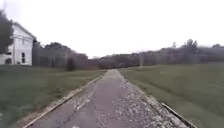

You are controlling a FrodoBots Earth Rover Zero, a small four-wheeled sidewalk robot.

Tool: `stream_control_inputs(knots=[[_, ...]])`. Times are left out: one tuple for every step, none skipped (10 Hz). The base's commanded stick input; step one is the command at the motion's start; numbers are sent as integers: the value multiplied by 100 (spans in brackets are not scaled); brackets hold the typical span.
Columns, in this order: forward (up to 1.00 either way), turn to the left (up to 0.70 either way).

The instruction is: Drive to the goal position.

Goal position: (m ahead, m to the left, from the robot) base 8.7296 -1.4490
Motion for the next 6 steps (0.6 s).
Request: stream_control_inputs(knots=[[85, 0], [85, 0], [85, 0], [85, 0], [85, 0], [85, 0]])
